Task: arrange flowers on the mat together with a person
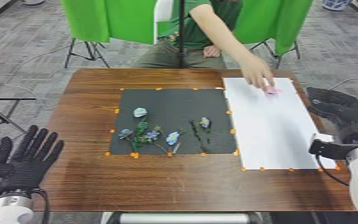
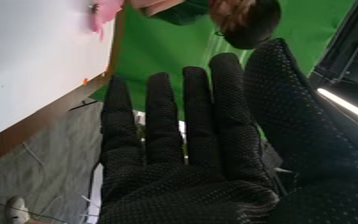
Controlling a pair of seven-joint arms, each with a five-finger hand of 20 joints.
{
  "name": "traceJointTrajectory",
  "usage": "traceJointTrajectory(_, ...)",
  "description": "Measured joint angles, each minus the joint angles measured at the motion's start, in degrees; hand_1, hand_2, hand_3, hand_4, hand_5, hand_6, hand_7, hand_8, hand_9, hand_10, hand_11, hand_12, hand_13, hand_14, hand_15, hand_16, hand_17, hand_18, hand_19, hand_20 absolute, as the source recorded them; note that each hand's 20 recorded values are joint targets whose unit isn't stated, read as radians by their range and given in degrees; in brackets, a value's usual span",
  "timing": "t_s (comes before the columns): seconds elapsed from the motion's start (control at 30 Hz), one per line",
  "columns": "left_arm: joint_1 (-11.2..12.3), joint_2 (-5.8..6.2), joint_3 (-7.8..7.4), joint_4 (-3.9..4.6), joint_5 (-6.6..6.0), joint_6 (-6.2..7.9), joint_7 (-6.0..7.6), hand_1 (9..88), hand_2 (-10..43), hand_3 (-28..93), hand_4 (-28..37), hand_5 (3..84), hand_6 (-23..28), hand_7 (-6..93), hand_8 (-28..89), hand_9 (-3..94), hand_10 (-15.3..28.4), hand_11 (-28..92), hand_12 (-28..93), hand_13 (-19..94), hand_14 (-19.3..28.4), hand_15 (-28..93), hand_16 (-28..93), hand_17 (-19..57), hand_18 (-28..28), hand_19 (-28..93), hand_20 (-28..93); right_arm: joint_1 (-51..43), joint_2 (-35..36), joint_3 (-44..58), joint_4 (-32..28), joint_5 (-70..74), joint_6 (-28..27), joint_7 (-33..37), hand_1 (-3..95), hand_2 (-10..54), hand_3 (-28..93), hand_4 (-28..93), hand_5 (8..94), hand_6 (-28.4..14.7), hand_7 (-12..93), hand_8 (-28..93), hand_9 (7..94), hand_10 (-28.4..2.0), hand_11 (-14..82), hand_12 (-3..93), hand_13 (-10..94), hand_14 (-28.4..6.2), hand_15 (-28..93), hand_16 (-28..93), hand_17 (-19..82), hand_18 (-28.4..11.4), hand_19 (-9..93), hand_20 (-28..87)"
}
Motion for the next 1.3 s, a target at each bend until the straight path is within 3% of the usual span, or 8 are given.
traceJointTrajectory(0.5,0.09,-0.29,-0.08,0.02,0.01,0.02,-0.10,25.9,11.3,70,-28.3,46.9,7.1,8.9,-9,43.0,13.6,16,8,32,16.2,35,-7,-3.1,14.2,33,14,-3.34,-3.90,6.54,-0.83,-0.86,-7.32,-0.04,42.4,-3.8,76,-26,50.2,1.2,20,-15,45.4,-6.4,5.6,9.1,34,-6.8,13,6,23,-11.0,12,25)
traceJointTrajectory(0.67,0.12,-0.49,-0.29,0.03,0.04,0.02,-0.20,25.9,11.3,70,-28.3,46.9,7.2,8.8,-9,42.9,13.6,16,8,32,16.2,35,-7,-3.2,14.2,33,14,-3.79,-6.46,8.92,-0.83,2.87,-14.04,-0.15,36.4,0.4,75,-25,47.9,-0.5,17,-14,43.4,-7.9,5.0,8.9,33,-8.1,13,5,22,-11.4,7,22)
traceJointTrajectory(0.8,0.18,-0.54,-0.55,0.02,0.06,0.04,-0.31,25.9,11.3,70,-28.3,46.8,7.1,8.8,-9,42.9,13.6,16,8,32,16.2,35,-7,-3.2,14.2,33,14,-2.64,-7.72,8.06,0.45,18.50,-20.66,-0.26,34.1,0.6,74,-24,45.8,-1.5,15,-12,40.7,-9.0,4.4,8.8,31,-9.1,12,6,24,-12.3,6,22)
traceJointTrajectory(0.93,0.11,-0.54,-0.55,0.02,0.09,0.07,-0.62,26.0,11.3,70,-28.3,46.8,7.2,8.9,-9,42.9,13.6,16,8,32,16.2,35,-7,-3.2,14.3,33,14,3.71,-5.27,-3.20,5.74,28.80,-18.37,-6.15,33.8,0.4,73,-23,45.0,-1.8,14,-12,40.0,-9.0,4.2,8.7,30,-9.2,12,6,24,-12.5,6,22)
traceJointTrajectory(1.1,-0.36,-0.45,-0.14,0.12,0.32,0.06,-1.09,26.0,11.2,70,-28.3,46.7,7.1,8.9,-9,42.8,13.7,16,8,32,16.2,34,-7,-3.1,14.2,33,14,15.18,1.21,-19.92,8.86,24.39,-15.09,-9.11,33.6,-0.4,73,-23,45.0,-1.6,14,-11,39.7,-8.9,4.1,8.6,30,-9.2,11,6,24,-12.3,5,22)
traceJointTrajectory(1.3,-0.68,-0.45,0.03,0.14,0.47,0.06,-1.45,26.0,11.2,70,-28.3,46.6,7.1,8.8,-9,42.8,13.7,15,8,32,16.2,34,-7,-3.1,14.2,33,14,19.02,-1.16,-19.35,5.11,22.21,-15.58,-8.81,33.5,-0.7,73,-23,45.6,-1.3,14,-11,39.9,-8.8,4.2,8.6,30,-9.3,11,7,24,-12.7,5,22)
